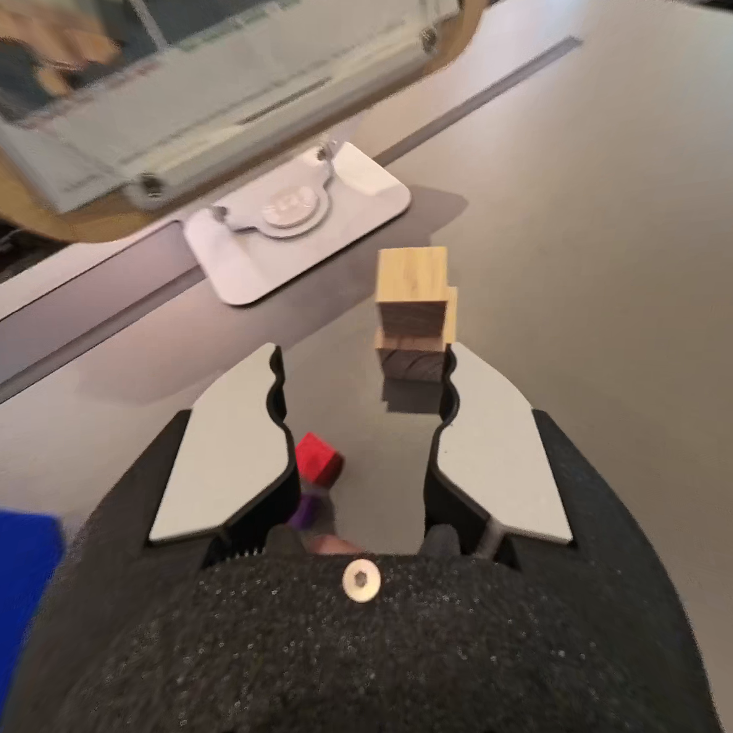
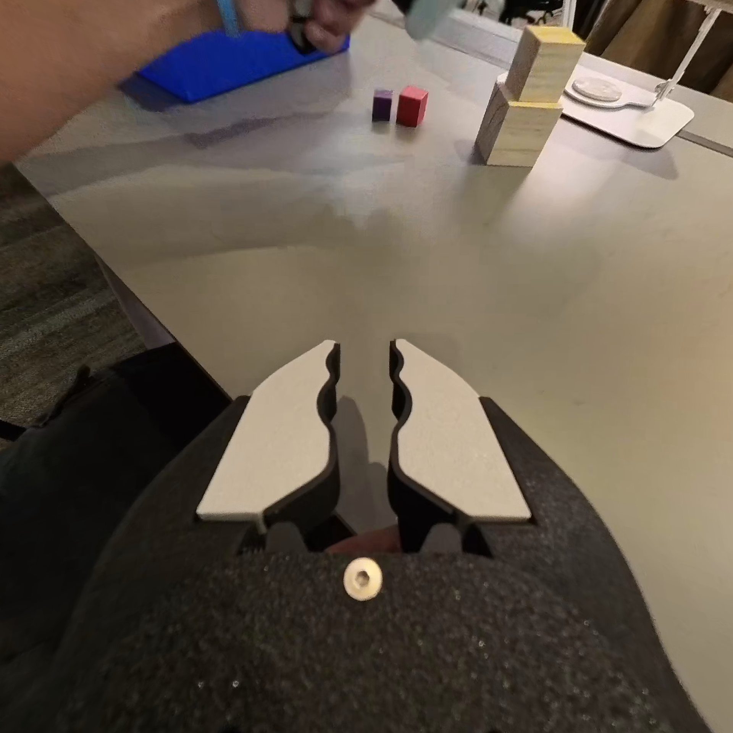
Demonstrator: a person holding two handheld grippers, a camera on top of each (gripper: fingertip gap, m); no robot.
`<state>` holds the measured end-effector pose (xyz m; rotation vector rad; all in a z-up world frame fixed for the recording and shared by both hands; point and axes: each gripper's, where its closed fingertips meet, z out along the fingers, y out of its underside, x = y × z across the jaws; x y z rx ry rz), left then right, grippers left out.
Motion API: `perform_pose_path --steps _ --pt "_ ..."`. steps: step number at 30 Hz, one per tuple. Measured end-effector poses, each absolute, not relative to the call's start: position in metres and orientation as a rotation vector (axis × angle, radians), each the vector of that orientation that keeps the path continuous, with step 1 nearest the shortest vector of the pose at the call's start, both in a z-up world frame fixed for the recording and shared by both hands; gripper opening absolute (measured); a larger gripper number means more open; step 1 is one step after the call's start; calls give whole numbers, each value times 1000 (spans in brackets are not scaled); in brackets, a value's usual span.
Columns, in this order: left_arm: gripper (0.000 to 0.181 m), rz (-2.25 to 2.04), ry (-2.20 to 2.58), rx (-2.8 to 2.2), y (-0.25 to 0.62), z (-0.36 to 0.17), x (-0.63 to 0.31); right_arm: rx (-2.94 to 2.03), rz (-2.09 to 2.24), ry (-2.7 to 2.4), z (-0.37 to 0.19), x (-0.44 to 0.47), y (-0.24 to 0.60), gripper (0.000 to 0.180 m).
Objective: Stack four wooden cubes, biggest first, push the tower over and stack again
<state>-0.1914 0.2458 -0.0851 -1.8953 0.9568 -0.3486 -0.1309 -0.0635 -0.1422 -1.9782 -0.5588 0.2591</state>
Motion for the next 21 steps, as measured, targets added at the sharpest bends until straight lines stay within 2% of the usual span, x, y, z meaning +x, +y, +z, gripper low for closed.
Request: perform_pose_path --steps 2,5,9,13,16,20,21 --pt "67 -362 877 -1917 249 -71 -219 -1981 272 -556 -143 -131 -64 23" --pt "62 -415 986 -2033 242 -82 -237 -1990 282 -566 -146 -135 -63 23" --pt "52 -116 1357 -1973 250 -114 -246 -1987 259 -596 -148 -139 -63 23" --pt "57 -58 1702 -2081 241 -155 -249 -1975 226 -620 -148 -140 -62 23" --pt "58 -41 1811 -2105 242 -161 -246 -1968 234 -611 -147 -139 -61 20" --pt "45 96 1883 -2100 254 -168 -251 -1973 255 -599 -147 -137 -58 20" --pt "26 106 1896 -2102 255 -170 -252 -1975 257 -597 -147 -136 -58 20"
